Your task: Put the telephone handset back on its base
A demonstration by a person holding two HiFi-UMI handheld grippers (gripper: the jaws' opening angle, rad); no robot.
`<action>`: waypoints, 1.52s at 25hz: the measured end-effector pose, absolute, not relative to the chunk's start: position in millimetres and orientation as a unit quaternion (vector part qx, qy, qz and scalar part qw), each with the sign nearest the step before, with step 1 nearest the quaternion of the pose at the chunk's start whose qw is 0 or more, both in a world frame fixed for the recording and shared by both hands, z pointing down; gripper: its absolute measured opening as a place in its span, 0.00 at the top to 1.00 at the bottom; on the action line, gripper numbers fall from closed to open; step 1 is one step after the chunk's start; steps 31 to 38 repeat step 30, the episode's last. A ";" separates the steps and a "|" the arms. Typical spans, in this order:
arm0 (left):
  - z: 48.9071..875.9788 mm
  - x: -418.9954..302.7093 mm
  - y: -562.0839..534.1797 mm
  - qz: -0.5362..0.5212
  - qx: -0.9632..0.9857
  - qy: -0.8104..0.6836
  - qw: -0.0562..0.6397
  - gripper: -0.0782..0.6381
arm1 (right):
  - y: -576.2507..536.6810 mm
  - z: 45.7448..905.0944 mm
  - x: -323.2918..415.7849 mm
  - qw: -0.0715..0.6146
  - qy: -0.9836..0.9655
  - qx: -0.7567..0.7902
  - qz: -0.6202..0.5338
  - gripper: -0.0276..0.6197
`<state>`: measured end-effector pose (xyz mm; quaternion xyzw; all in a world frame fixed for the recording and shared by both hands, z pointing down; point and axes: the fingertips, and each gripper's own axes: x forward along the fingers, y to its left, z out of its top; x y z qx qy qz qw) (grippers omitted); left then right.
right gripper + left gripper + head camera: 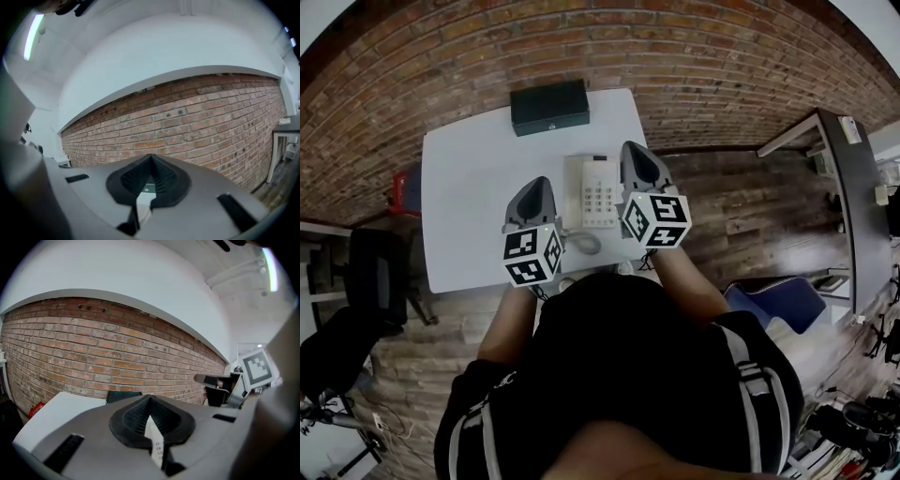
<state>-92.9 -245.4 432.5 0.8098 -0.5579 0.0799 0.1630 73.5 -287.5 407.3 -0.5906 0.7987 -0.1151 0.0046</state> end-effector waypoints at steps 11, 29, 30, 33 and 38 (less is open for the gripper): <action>419.7 -67.3 -242.5 0.077 0.804 -0.570 0.150 0.90 | -260.1 384.3 104.0 0.034 0.820 -0.570 -0.043 0.96; 428.5 -61.6 -241.8 0.096 0.797 -0.577 0.151 0.90 | -267.6 391.4 102.0 0.042 0.829 -0.553 -0.074 0.96; 429.1 -61.9 -242.3 0.097 0.797 -0.577 0.151 0.90 | -268.1 391.7 102.0 0.043 0.829 -0.552 -0.074 0.96; 429.1 -61.9 -242.3 0.097 0.797 -0.577 0.151 0.90 | -268.1 391.7 102.0 0.043 0.829 -0.552 -0.074 0.96; 429.1 -61.9 -242.3 0.097 0.797 -0.577 0.151 0.90 | -268.1 391.7 102.0 0.043 0.829 -0.552 -0.074 0.96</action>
